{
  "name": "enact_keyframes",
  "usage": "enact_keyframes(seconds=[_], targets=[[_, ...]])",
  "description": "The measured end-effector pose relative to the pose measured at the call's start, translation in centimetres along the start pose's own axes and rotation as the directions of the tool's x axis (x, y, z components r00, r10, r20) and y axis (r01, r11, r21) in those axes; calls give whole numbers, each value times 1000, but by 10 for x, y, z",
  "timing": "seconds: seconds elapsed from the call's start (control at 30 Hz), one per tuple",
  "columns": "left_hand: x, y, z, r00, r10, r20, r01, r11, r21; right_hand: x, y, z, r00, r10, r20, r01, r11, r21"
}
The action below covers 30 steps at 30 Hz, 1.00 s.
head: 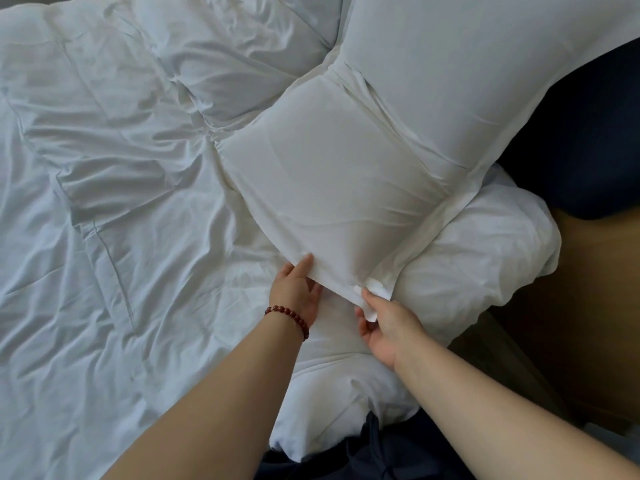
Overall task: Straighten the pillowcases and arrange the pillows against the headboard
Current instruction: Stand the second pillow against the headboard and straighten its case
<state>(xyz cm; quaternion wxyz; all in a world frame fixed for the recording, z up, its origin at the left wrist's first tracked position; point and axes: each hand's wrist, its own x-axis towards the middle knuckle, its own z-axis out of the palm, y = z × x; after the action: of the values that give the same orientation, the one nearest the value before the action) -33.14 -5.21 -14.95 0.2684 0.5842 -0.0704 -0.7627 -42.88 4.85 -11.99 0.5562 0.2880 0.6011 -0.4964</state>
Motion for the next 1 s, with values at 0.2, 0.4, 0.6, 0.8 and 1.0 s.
enact_keyframes(seconds=[0.2, 0.4, 0.6, 0.8, 1.0], targets=[[21, 38, -1, 990, 73, -122, -64, 995, 80, -5, 9, -3, 991, -135, -14, 120, 918, -378], [17, 32, -10, 963, 181, -200, -170, 983, 69, -17, -4, -6, 900, -429, -73, 362, 832, -420], [25, 67, -9, 996, 67, -59, -66, 998, 12, -14, -24, 1, 699, -677, 230, 613, 402, -681], [42, 119, 13, 988, 146, -48, -145, 989, 25, 7, -46, 87, 536, -665, 519, 798, 200, -568], [64, 150, 24, 983, 159, -94, -164, 985, -49, 44, -83, 150, 250, -677, 692, 836, -210, -507]])
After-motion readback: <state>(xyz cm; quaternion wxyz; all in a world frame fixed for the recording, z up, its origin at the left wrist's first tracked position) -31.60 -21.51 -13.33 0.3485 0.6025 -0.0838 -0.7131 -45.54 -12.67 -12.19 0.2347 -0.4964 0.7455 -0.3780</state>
